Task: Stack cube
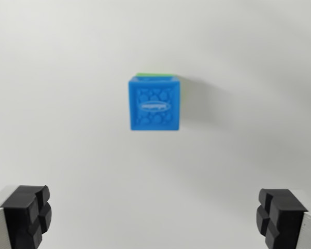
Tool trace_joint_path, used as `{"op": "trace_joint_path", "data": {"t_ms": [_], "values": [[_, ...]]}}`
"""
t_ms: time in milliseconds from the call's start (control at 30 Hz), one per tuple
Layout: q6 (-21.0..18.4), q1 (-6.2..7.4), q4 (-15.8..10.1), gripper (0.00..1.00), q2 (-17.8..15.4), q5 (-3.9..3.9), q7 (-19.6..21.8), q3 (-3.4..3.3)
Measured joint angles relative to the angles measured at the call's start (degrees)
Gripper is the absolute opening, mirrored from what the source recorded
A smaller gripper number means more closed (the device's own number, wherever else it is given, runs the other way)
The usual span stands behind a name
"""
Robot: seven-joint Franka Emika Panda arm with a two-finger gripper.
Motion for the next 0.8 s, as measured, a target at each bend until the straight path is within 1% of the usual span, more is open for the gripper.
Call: {"op": "trace_joint_path", "data": {"t_ms": [367, 800], "values": [[-5.3, 0.0, 3.2, 1.0, -2.2, -0.03, 0.0, 0.0], [-9.7, 0.0, 6.4, 1.0, -3.4, -0.04, 0.0, -0.01]]}}
